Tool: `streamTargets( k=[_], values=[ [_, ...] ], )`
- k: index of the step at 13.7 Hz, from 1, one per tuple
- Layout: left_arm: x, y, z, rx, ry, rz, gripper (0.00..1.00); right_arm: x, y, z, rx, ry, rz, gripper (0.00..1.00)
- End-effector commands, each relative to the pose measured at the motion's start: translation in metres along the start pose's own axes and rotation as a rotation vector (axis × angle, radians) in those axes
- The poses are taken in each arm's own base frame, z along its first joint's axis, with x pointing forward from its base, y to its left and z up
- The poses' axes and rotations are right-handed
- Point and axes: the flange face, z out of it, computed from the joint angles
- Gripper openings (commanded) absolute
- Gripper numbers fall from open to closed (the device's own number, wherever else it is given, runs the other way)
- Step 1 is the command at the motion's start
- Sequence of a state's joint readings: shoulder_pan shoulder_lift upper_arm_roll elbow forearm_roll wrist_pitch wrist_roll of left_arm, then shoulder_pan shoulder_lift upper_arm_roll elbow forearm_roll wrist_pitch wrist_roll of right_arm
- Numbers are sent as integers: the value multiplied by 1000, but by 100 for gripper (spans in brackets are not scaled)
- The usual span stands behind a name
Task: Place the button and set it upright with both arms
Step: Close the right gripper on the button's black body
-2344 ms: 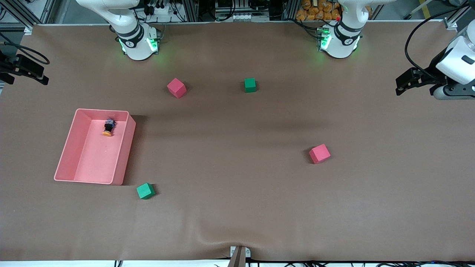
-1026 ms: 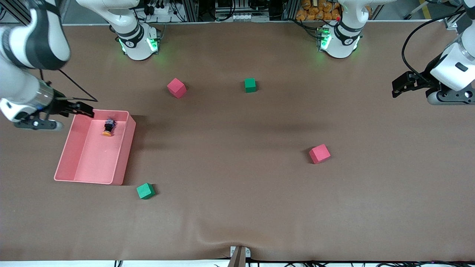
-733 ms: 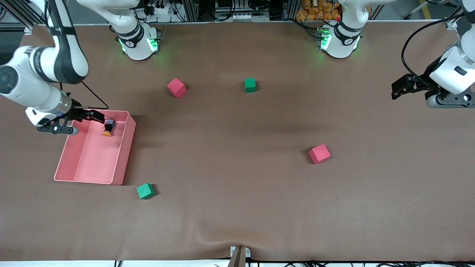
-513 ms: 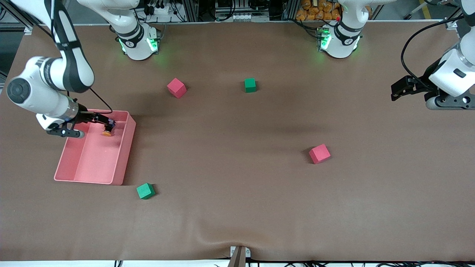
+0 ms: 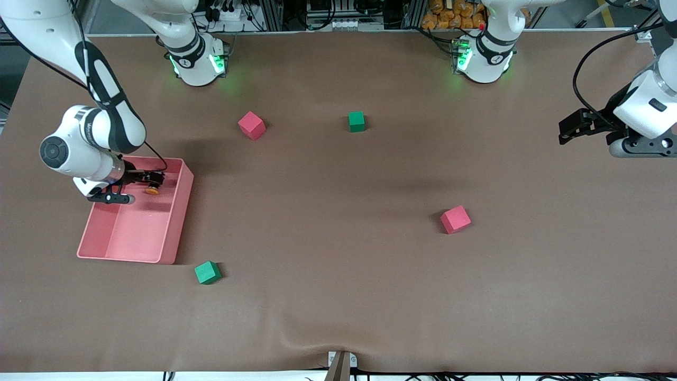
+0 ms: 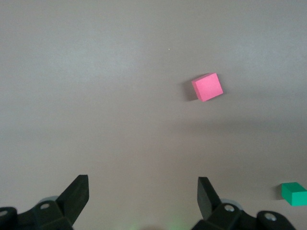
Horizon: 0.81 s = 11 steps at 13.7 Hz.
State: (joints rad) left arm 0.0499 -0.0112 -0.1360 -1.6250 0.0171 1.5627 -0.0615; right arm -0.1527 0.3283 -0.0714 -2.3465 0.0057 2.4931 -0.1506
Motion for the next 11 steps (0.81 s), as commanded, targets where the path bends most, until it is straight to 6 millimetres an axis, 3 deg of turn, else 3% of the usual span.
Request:
streamTargets(
  k=[1, 8, 11],
  values=[
    [1, -4, -7, 4, -1, 15, 100, -9, -1, 13, 5, 9, -15, 100],
    [5, -6, -2, 3, -10, 12, 100, -7, -22, 19, 1, -3, -43, 100],
    [5, -8, -2, 3, -9, 7, 100, -6, -23, 25, 2, 2, -39, 100]
  ],
)
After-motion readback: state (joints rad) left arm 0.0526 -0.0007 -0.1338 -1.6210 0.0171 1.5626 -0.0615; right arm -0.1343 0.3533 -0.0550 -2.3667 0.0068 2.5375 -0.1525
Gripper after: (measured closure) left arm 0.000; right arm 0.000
